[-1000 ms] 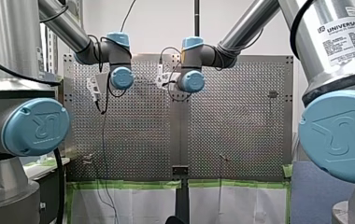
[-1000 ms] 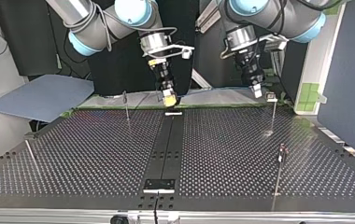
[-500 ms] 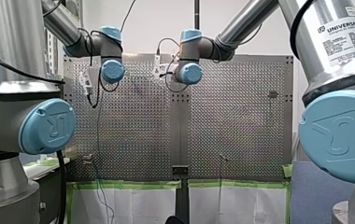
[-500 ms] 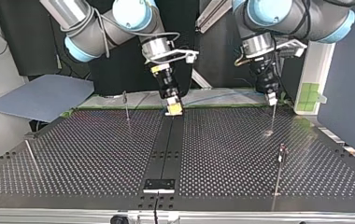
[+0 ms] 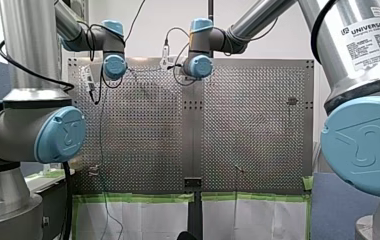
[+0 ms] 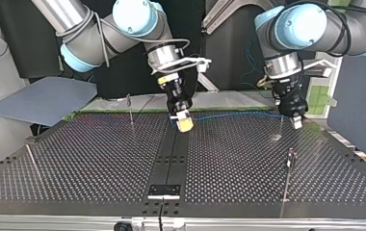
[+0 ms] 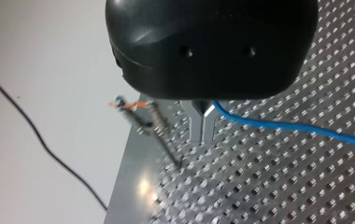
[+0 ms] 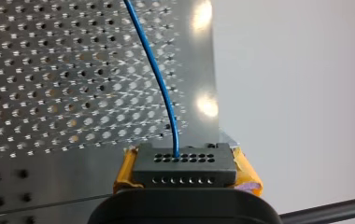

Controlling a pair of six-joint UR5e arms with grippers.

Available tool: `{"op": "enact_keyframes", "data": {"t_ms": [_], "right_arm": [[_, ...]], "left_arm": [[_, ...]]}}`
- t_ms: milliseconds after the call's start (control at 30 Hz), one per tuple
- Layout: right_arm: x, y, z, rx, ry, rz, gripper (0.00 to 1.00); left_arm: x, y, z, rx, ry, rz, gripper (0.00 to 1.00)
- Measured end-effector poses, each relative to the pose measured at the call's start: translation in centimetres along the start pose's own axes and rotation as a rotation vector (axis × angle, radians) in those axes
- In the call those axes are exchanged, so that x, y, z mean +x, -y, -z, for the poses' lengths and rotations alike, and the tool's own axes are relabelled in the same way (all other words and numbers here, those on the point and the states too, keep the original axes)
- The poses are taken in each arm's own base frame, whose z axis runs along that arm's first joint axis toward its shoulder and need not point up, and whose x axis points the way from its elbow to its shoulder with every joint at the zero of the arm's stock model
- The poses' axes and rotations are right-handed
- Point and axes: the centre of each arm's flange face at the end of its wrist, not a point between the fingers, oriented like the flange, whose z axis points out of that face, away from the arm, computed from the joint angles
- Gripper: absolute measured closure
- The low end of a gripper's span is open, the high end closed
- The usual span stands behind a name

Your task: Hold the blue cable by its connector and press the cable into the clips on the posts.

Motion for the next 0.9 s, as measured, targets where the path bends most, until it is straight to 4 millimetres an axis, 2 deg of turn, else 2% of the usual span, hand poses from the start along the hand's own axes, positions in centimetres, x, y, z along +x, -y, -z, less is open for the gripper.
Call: {"op": "enact_keyframes", "data": {"t_ms": [233,567,900], "right_arm": [[1.7,0.1,-1.0,0.001,-0.027,-0.006,1.0],[3.2,0.1,-1.9,0.006,-0.053,-0.021,1.0],[3.7,-0.1,-2.4,0.003,-0.065,-0.03,1.0]], "left_arm": [[-2.3,-0.1,-1.9,-0.003,0.026,0.006,1.0],[-5.5,0.4,-4.8,0.036,0.079,0.021,1.0],[-5.2,-0.3,-6.7,0.038,0.063,0.004,1.0]]}}
